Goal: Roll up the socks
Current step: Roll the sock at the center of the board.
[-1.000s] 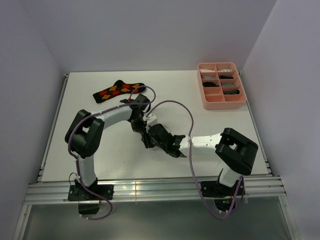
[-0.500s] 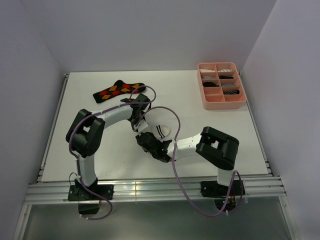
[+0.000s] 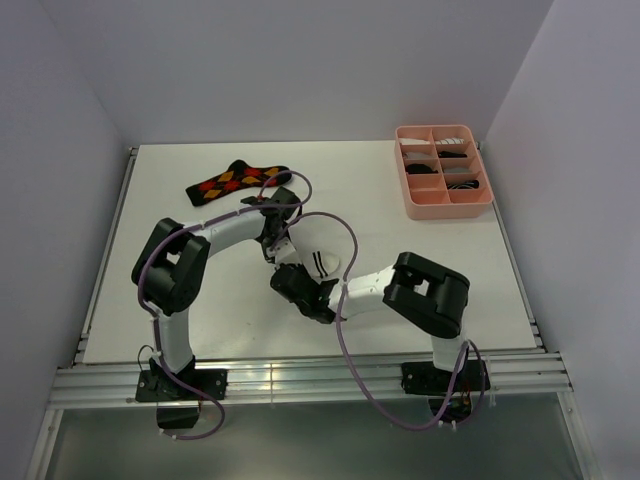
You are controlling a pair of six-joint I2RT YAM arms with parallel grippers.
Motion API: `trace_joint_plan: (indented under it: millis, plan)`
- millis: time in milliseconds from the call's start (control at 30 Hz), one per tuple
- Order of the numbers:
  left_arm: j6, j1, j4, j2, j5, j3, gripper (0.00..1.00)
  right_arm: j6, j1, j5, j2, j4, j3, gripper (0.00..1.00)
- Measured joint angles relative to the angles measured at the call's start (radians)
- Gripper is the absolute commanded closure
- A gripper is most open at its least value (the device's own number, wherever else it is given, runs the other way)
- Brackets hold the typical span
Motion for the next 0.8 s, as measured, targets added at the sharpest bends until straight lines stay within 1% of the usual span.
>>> trace_joint_plan:
  millis: [100,200,233,300,333,400,433,500,533,567,633,667,800]
  plan:
    - [-0.013,0.002,0.016,-0.008,0.0,-0.011,0.99,0.029,-0.011,-0.012,0.001,0.02,-0.006,1.0]
    - [-0.038,0.006,0.058,-0.051,-0.001,-0.065,0.9,0.061,-0.038,-0.075,-0.026,0.077,-0.056,1.0]
    - [-0.048,0.009,0.074,-0.071,0.0,-0.089,0.85,0.074,-0.053,-0.114,-0.043,0.101,-0.082,1.0]
    - [-0.073,0.016,0.101,-0.121,0.006,-0.142,0.79,0.098,-0.091,-0.203,-0.073,0.142,-0.127,1.0]
    - [-0.086,0.023,0.116,-0.153,0.011,-0.173,0.7,0.111,-0.11,-0.249,-0.087,0.158,-0.148,1.0]
    - [-0.108,0.035,0.143,-0.223,0.018,-0.234,0.61,0.137,-0.154,-0.349,-0.113,0.19,-0.187,1.0]
    - [-0.121,0.042,0.162,-0.259,0.018,-0.264,0.52,0.152,-0.182,-0.412,-0.123,0.205,-0.204,1.0]
    - [-0.14,0.053,0.185,-0.325,0.019,-0.309,0.45,0.182,-0.225,-0.521,-0.132,0.227,-0.223,1.0]
    - [-0.149,0.059,0.203,-0.353,0.019,-0.327,0.37,0.193,-0.241,-0.56,-0.132,0.235,-0.228,1.0]
    - [-0.155,0.064,0.224,-0.38,0.017,-0.345,0.34,0.214,-0.261,-0.618,-0.132,0.246,-0.234,1.0]
    - [-0.174,0.07,0.261,-0.428,0.016,-0.381,0.33,0.255,-0.294,-0.717,-0.132,0.274,-0.253,1.0]
    - [-0.179,0.071,0.282,-0.45,0.016,-0.402,0.33,0.29,-0.317,-0.78,-0.129,0.299,-0.268,1.0]
    - [-0.201,0.071,0.342,-0.5,0.028,-0.468,0.36,0.417,-0.38,-0.948,-0.092,0.417,-0.319,1.0]
